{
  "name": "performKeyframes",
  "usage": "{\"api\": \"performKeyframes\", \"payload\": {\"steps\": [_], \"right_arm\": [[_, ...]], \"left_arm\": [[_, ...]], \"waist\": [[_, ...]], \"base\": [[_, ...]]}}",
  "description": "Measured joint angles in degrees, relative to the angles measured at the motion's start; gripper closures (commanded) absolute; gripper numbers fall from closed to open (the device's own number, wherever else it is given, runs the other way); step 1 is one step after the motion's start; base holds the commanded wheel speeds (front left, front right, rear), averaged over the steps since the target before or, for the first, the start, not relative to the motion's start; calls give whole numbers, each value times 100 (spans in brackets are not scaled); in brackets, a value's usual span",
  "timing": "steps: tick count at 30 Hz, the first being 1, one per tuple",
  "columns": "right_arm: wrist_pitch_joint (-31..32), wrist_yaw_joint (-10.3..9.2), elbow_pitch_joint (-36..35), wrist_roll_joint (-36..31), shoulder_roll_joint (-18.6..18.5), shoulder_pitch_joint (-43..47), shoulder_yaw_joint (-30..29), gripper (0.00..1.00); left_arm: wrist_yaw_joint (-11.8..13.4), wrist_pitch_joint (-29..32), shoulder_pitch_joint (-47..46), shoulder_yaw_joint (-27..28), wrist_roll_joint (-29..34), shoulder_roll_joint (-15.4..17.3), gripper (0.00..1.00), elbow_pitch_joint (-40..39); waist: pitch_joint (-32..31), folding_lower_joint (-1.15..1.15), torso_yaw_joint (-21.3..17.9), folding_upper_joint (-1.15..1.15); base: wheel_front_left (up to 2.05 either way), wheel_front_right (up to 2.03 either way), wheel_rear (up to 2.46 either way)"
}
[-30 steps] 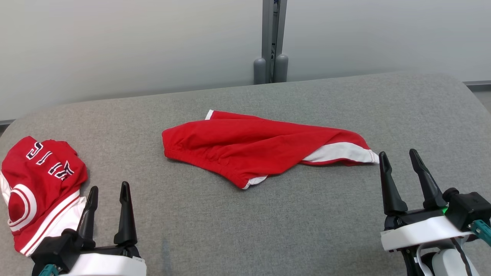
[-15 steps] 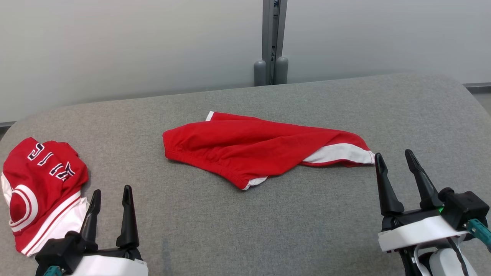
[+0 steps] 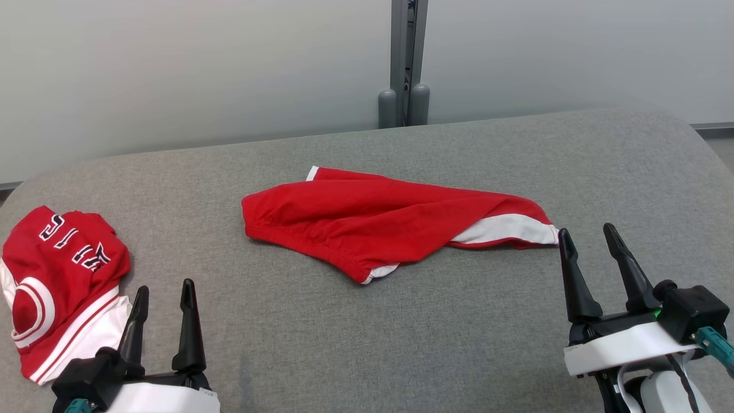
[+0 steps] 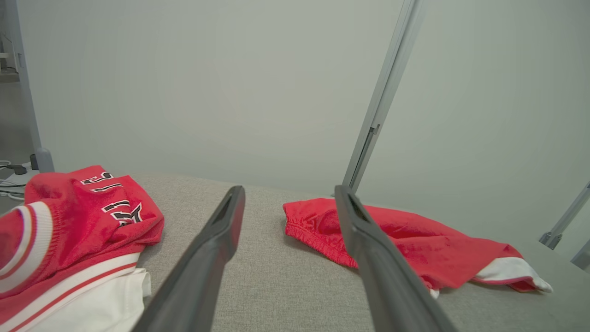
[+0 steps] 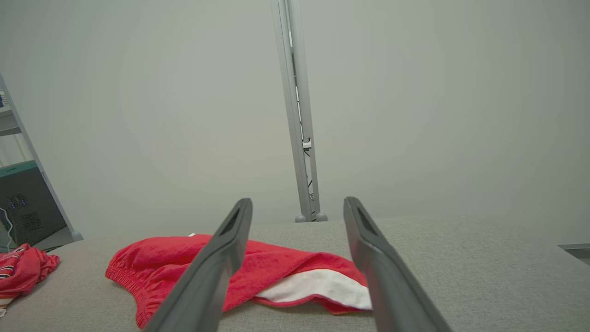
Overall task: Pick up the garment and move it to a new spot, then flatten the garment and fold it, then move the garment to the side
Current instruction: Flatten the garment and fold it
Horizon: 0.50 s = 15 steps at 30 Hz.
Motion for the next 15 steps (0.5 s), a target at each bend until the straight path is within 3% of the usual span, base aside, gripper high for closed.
{"api": "performKeyframes", "payload": {"steps": [15], "right_arm": [[0, 0, 24, -1, 7, -21, -2, 0]], "left_arm": [[-98, 71, -124, -155, -8, -55, 0, 144]], "waist": [[15, 0, -105, 0]], "base": [[0, 0, 0]]}}
